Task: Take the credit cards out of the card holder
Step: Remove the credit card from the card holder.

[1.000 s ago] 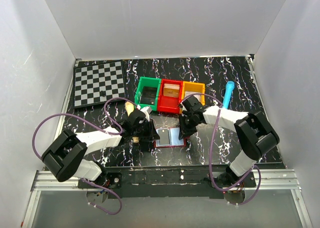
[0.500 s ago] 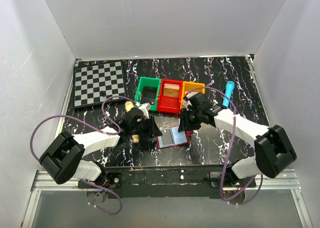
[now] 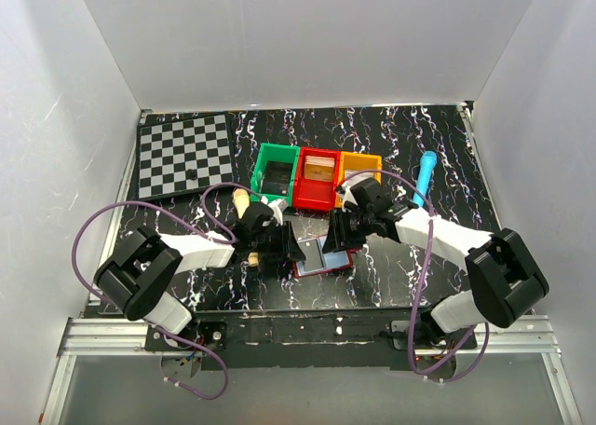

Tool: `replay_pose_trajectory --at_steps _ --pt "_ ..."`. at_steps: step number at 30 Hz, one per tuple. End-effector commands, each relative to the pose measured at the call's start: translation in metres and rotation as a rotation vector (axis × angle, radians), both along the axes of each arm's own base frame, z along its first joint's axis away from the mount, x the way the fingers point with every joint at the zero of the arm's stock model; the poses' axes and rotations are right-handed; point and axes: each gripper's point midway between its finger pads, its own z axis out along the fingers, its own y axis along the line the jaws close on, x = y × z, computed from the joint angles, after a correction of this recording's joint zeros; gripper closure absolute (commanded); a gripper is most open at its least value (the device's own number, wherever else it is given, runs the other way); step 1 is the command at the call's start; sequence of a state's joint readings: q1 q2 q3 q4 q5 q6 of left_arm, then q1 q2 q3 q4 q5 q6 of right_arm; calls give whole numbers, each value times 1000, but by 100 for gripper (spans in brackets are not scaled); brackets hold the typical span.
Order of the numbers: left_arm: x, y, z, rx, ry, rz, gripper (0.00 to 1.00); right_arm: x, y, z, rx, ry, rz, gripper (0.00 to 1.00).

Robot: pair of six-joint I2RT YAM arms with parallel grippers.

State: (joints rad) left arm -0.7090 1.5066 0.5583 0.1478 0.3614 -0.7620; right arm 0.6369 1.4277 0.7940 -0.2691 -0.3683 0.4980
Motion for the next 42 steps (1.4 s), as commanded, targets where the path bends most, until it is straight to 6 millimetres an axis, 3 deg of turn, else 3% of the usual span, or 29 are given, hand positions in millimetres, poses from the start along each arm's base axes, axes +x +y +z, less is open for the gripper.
replay_pose_trajectory --at_steps 1,12,20,25,42 --pt "7 -7 8 -26 -12 -8 73 -1 7 4 46 -13 26 51" --pt "12 -4 3 -4 -17 -1 73 -3 10 -5 64 17 6 47" --pt "18 4 27 -35 -77 23 68 -4 11 -7 72 22 -6 47" --pt "15 -11 38 -120 -65 -19 67 -2 13 -6 84 20 -16 47" --pt "12 -10 8 -82 12 -5 73 1 15 -15 100 38 -47 47"
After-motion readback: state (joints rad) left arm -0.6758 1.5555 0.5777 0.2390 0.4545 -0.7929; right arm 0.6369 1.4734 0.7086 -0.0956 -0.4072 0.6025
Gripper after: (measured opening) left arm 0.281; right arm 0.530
